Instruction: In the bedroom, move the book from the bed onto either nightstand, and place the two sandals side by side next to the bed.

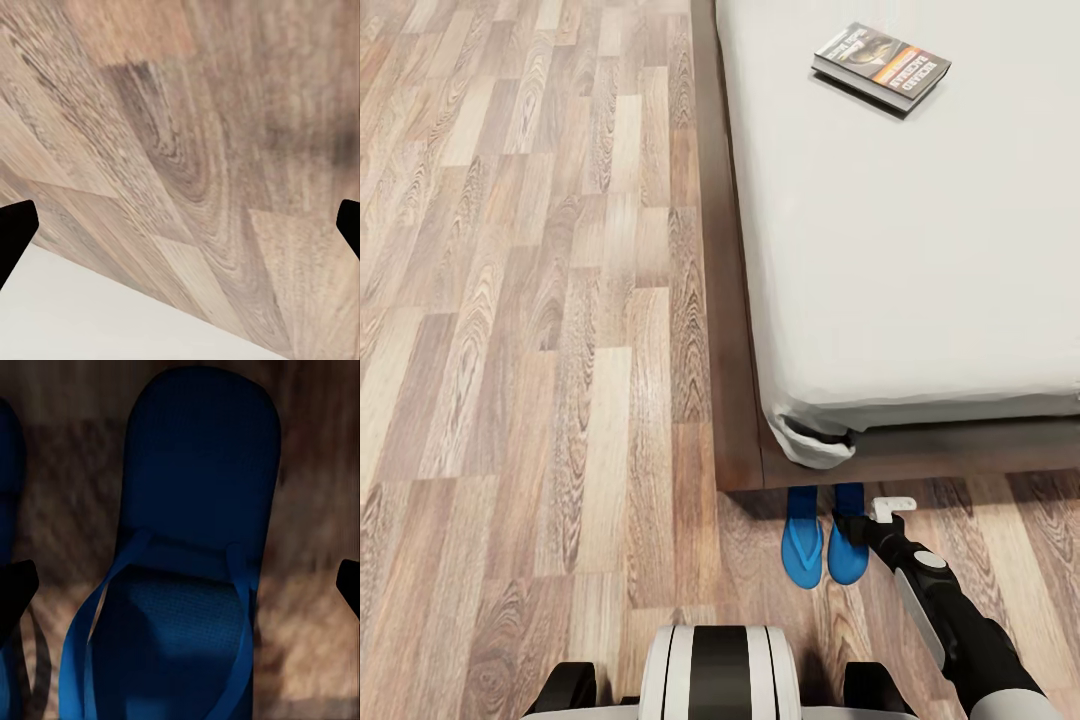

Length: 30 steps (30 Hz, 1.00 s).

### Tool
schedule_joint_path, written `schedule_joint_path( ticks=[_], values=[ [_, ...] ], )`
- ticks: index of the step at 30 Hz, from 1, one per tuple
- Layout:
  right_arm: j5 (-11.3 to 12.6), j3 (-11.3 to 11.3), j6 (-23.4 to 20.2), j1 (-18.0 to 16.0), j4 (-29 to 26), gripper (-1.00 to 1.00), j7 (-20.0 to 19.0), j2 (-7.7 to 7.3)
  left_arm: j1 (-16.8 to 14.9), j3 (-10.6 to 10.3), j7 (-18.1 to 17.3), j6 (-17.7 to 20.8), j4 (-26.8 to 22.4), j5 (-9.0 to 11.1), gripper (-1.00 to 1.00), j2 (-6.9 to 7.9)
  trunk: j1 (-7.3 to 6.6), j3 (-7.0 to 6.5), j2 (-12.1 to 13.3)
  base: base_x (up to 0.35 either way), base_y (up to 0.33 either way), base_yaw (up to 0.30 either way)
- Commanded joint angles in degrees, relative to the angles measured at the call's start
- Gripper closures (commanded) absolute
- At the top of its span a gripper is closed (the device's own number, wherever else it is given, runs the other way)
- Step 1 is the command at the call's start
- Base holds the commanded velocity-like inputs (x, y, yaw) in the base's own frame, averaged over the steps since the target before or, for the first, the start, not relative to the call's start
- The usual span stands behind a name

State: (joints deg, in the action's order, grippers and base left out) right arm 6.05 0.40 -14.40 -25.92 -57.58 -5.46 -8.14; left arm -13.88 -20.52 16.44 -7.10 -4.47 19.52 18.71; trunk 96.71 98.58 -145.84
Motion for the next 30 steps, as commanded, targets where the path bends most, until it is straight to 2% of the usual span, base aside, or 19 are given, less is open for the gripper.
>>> schedule_joint_path(
  ticks=[1,30],
  values=[
    [0.58,0.04,-0.29,0.00,-0.08,-1.00,-0.04,-0.03,0.00,-0.51,0.17,-0.13,-0.01,0.53,-1.00,0.01,-0.01,0.02,-0.01,0.000,0.000,0.000],
    [0.71,-0.04,-0.36,0.00,0.46,-1.00,-0.04,-0.09,0.00,-0.42,0.25,-0.11,-0.01,0.56,-1.00,0.08,-0.01,0.02,-0.01,0.000,0.000,0.000]
  ],
)
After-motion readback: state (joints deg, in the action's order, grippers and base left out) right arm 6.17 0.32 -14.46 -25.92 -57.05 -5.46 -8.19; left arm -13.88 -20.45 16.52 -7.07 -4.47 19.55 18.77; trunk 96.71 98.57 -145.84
